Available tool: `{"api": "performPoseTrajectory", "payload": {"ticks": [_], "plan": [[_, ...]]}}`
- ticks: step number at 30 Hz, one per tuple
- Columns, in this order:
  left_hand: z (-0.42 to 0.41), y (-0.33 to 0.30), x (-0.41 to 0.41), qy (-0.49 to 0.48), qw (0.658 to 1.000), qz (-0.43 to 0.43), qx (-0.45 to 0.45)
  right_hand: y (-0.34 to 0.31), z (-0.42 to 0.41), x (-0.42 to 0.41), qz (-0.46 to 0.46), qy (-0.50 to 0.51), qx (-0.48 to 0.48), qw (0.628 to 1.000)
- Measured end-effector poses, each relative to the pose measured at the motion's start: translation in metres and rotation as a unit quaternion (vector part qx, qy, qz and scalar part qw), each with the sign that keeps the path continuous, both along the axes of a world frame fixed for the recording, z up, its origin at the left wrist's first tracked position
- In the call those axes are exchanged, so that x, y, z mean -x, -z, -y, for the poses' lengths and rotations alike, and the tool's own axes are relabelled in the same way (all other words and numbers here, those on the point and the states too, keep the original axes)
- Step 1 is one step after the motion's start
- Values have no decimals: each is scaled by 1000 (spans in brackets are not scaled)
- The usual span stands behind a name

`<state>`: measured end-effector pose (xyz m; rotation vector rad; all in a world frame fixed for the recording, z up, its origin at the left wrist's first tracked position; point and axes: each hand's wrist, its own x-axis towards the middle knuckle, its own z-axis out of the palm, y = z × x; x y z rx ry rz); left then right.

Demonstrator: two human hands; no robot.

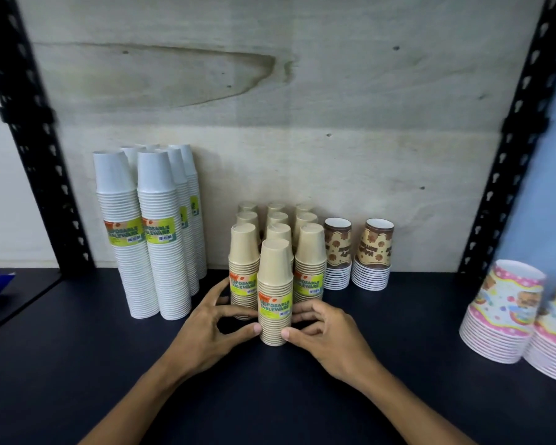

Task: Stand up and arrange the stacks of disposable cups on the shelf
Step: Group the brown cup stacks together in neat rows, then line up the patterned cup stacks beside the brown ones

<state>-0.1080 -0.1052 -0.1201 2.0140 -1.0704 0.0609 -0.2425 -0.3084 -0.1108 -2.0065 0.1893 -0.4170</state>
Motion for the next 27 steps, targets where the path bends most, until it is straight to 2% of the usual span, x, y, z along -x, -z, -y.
{"api": "performPoseTrajectory", "payload": {"ticks": [6, 16, 20, 27], "plan": [[-1, -4, 5, -14, 1000, 1, -7, 0, -2, 1, 1, 2, 19, 1000], [-25, -10, 45, -164, 986, -24, -6, -5, 23, 42, -24, 51, 48, 997], [-24, -29, 78, -178, 983, -20, -41, -17, 41, 57, -39, 51, 73, 995], [30, -104, 118, -136, 984, 84, -74, -78, 88, 68, -33, 115, 167, 979]]}}
